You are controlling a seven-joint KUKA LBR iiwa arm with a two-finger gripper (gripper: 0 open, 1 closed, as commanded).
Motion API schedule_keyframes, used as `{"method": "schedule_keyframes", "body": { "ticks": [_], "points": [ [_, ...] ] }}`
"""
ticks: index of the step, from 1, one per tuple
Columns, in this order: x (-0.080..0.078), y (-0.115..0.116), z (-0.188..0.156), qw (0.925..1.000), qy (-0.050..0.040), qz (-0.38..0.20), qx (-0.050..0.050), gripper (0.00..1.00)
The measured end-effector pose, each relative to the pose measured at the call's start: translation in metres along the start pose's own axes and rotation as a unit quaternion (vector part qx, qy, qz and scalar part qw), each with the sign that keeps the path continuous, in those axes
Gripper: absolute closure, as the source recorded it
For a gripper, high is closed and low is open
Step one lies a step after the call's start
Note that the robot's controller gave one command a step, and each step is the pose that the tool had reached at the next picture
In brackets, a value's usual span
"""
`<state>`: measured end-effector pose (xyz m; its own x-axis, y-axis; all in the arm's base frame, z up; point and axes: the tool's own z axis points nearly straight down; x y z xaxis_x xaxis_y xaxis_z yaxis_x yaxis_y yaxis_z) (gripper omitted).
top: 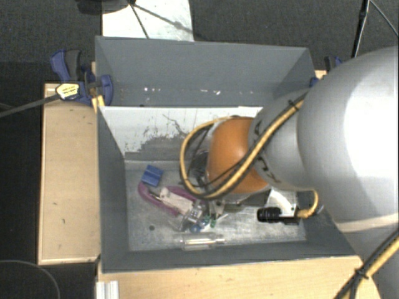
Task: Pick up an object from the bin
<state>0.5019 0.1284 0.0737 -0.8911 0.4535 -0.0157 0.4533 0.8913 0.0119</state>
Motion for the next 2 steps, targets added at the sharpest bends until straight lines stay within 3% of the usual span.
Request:
{"method": "schedule_keyframes", "body": {
  "ticks": [1, 2],
  "points": [
    [-0.0023, 0.0013, -0.0017, 1.0000, 0.0039, 0.002, 0.003, 0.00],
    [-0.0044, 0.0012, -0.0032, 1.0000, 0.0012, 0.003, 0.002, 1.00]
  ]
}}
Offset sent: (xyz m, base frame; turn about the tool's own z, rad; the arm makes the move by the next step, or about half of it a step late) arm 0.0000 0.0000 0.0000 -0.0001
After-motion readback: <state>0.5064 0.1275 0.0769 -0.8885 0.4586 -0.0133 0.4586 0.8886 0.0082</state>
